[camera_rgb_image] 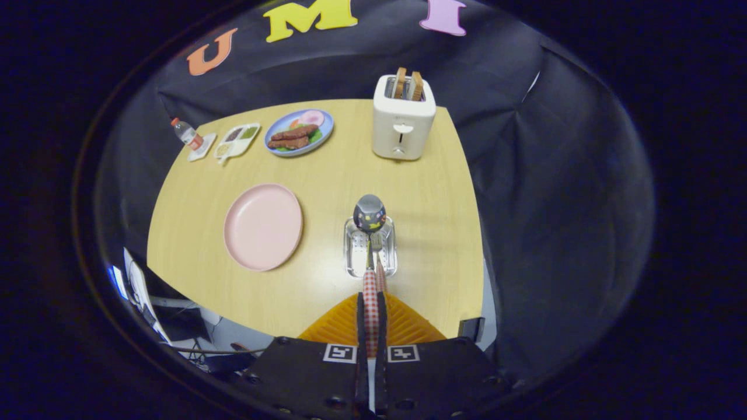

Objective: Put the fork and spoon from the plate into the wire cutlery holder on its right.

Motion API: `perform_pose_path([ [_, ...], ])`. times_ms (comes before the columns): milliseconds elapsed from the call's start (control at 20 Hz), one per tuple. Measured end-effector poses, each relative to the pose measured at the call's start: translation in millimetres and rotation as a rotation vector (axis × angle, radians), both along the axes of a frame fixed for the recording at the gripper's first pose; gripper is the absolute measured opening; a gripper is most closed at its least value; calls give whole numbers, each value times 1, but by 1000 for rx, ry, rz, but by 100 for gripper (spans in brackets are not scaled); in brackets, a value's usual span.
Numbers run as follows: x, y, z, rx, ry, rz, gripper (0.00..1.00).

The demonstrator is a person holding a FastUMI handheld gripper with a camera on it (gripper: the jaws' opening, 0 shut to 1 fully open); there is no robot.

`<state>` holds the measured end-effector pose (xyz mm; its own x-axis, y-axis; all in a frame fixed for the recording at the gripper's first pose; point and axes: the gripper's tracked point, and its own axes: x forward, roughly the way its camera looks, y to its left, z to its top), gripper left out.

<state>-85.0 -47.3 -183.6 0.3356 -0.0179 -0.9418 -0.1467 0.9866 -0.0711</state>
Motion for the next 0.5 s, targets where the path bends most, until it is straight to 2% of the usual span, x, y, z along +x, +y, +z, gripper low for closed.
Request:
perform_pose_path([
  [300, -3, -4, -21, 18, 185, -19, 4],
  [500, 1, -1, -32, 35, 309, -76, 4],
])
